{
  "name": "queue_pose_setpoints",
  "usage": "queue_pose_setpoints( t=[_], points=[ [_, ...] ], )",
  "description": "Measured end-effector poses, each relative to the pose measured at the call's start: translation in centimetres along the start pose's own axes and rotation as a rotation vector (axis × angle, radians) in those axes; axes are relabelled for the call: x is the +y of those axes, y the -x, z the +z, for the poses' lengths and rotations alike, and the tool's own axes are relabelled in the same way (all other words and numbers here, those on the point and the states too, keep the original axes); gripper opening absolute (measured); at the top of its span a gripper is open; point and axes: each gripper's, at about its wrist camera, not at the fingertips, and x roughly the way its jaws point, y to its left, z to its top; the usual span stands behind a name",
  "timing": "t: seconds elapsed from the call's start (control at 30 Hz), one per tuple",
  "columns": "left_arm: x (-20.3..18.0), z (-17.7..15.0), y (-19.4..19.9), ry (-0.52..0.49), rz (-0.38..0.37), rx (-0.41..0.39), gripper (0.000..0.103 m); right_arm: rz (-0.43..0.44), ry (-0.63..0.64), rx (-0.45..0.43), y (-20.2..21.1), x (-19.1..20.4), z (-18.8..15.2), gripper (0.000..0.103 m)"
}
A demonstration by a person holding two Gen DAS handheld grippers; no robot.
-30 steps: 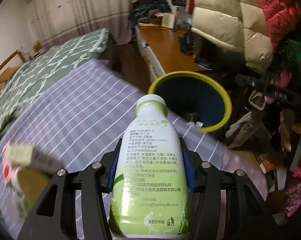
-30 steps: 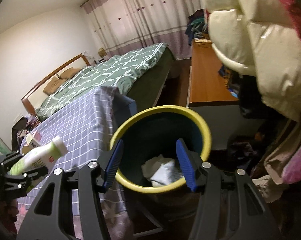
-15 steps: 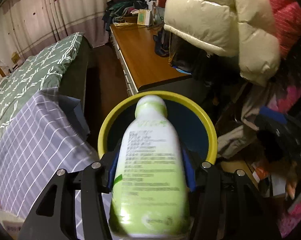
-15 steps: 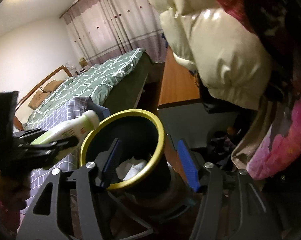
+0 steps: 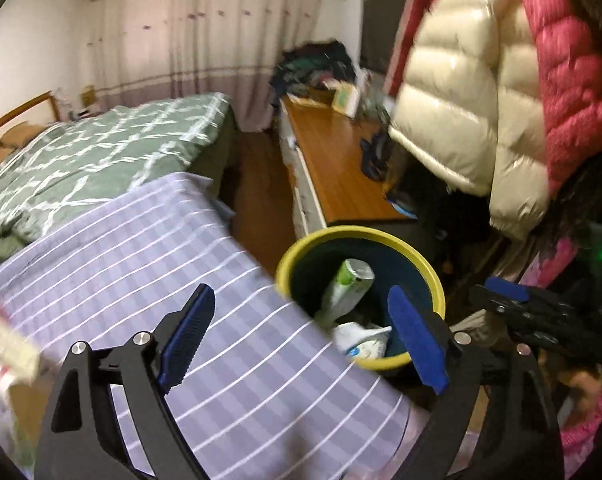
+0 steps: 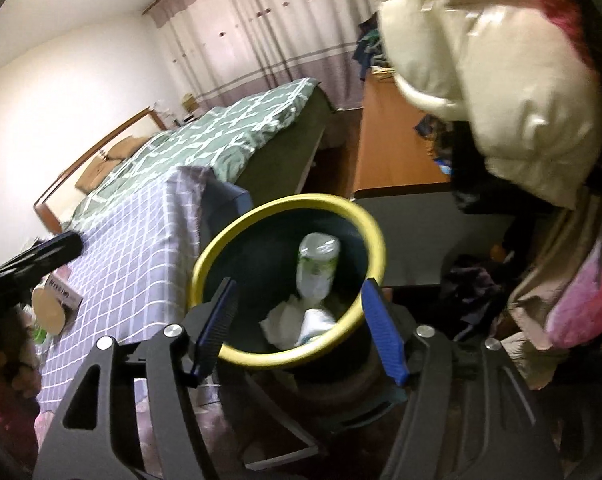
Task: Collect trash
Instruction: 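Carry the milk bottle over the yellow bin and open the left gripper, then grasp the beige paper cup rim with the right gripper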
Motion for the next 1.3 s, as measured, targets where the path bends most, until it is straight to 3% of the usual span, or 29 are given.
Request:
queue_pose_setpoints(
  t=[0.37, 0.5, 0.83, 1.03, 1.3],
  points=[
    [12.4, -7.4, 13.1, 0.202, 0.215, -0.121, 0.092, 0.094, 0.161, 0.069, -2.1, 9.2, -0.7, 0.062],
    [17.0, -10.1, 17.6, 0.252, 0.356, -0.175, 0.093, 0.127, 0.220, 0.094, -2.8, 12.5, -1.1, 0.062],
    [27.2, -15.2, 22.8, 0.438, 0.585, -0.283, 0.094, 0.275, 0.437, 0.173, -4.5, 23.3, -3.6, 0.062],
    [29.3, -16.9, 23.8, 0.452, 0.676, -0.294, 0.098, 0.385, 0.571, 0.244, -6.3, 29.8, -5.4, 0.062],
    [29.2, -17.2, 24.4, 0.512, 0.667, -0.319, 0.098, 0.457, 0.709, 0.269, -8.7, 36.0, -7.1, 0.062]
  ],
)
